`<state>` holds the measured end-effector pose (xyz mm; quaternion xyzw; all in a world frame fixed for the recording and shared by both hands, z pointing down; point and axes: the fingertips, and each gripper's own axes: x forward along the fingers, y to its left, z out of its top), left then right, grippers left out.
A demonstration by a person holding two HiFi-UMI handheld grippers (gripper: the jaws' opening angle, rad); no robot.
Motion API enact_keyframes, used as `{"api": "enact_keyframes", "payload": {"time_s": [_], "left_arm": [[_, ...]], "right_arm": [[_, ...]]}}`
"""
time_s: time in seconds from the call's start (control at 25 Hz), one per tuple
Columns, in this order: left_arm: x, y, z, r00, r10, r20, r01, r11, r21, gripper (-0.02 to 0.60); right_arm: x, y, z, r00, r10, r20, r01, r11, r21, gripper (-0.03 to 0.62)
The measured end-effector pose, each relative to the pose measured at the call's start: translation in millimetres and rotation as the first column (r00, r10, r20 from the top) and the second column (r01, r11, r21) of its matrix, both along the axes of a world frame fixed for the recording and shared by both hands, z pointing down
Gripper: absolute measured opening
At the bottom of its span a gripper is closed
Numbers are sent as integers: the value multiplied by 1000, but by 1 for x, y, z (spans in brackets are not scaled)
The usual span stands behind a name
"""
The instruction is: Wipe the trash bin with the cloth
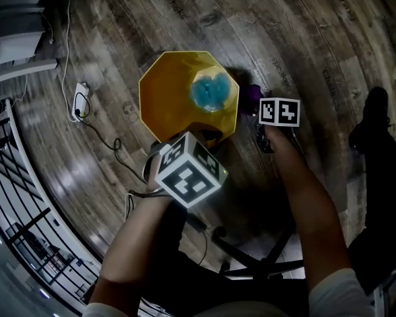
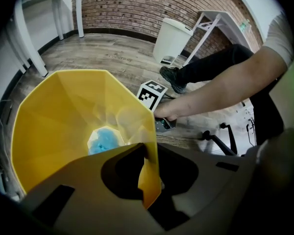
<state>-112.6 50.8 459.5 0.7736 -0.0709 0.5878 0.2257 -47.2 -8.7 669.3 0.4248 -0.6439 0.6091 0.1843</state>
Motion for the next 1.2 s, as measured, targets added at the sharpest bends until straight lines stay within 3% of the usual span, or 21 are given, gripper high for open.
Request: {"api": "enact_keyframes", "payload": {"time_s": [0.12,0.24,0.32,0.4,0.44,0.56,0.68,0.92,1.2], "left_arm": [[5,-7,-2,997,-78,-21,78,997,-20,48],[16,-8,-3,992,-108,-63,106,994,-35,52],[21,-7,-5,993,-81,-91,80,997,-13,71],[21,-4,-10,994,-30,-106,32,999,17,162],[19,-1,-13,994,-3,-107,6,999,33,176],[3,7,-19,993,84,-81,-76,993,93,212],[-9,7,-22,991,121,-65,-111,985,133,218],[-29,21,-7,981,191,12,-192,977,94,216],[-36,20,9,980,180,83,-187,978,86,191]], "right_arm": [[8,14,-17,999,29,29,-29,1000,6,161],[15,30,-33,997,60,55,-61,998,8,161],[21,36,-43,994,83,68,-85,996,16,161],[27,42,-55,991,107,77,-109,994,30,161],[30,45,-61,990,117,82,-120,992,37,161],[39,53,-81,981,160,108,-167,985,52,161],[44,57,-101,962,218,167,-231,971,63,161],[24,60,-151,930,208,303,-260,955,143,161],[5,58,-201,865,234,444,-342,923,178,161]]}}
